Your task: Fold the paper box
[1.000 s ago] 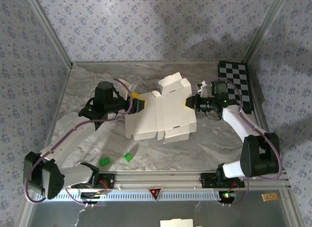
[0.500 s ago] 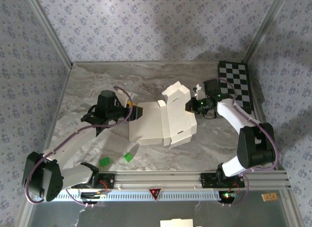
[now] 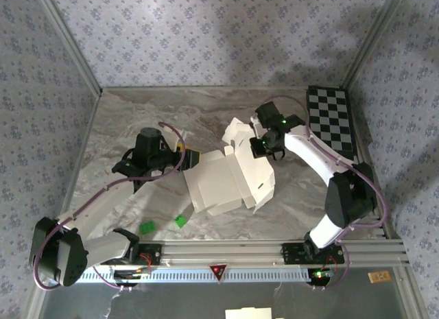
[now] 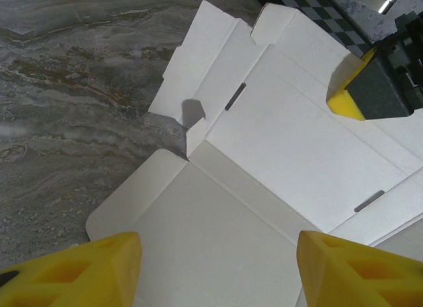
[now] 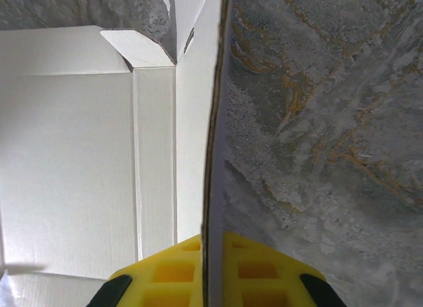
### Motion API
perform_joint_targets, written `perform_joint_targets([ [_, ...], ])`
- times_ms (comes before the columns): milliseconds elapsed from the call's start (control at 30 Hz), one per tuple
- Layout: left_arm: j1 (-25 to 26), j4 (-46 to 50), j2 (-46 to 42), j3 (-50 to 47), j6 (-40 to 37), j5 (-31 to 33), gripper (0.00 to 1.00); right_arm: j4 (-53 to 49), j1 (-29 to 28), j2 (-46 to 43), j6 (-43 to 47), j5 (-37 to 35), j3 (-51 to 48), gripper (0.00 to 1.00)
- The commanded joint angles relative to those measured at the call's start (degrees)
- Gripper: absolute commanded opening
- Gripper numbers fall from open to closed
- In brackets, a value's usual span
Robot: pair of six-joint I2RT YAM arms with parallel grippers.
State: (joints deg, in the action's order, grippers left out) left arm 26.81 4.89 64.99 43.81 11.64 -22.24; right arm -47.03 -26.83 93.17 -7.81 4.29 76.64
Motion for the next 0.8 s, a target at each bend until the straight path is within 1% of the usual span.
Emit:
perform_joint_targets([
  [0, 0.4, 0.1, -1.2, -0.3, -0.1, 0.5, 0.64, -6.1, -2.2, 2.4, 2.4, -7.0, 2.0, 0.00],
  [233, 0.4, -0.1, -0.7, -0.8, 0.0, 0.5, 0.64, -5.5, -6.6, 4.5, 2.7, -10.9, 3.1, 0.00],
  [433, 0.4, -0.3, -0.6, -1.1, 0.1, 0.4, 0.64, -7.3, -10.2, 7.0, 2.9, -14.1, 5.3, 0.00],
  [533, 0.4, -0.5, -0.3, -1.1, 0.1, 0.2, 0.64, -9.0, -11.8, 7.8, 3.2, -16.8, 7.0, 0.00],
  [667, 0.4, -0.7, 0.4, -1.0, 0.1, -0.5, 0.62, -11.8, -13.8, 8.8, 4.7, -20.9, 10.3, 0.00],
  [767, 0.4, -0.9, 1.2, -1.2, 0.4, -1.1, 0.58, -13.2, -14.8, 9.4, 5.9, -22.6, 12.2, 0.00],
])
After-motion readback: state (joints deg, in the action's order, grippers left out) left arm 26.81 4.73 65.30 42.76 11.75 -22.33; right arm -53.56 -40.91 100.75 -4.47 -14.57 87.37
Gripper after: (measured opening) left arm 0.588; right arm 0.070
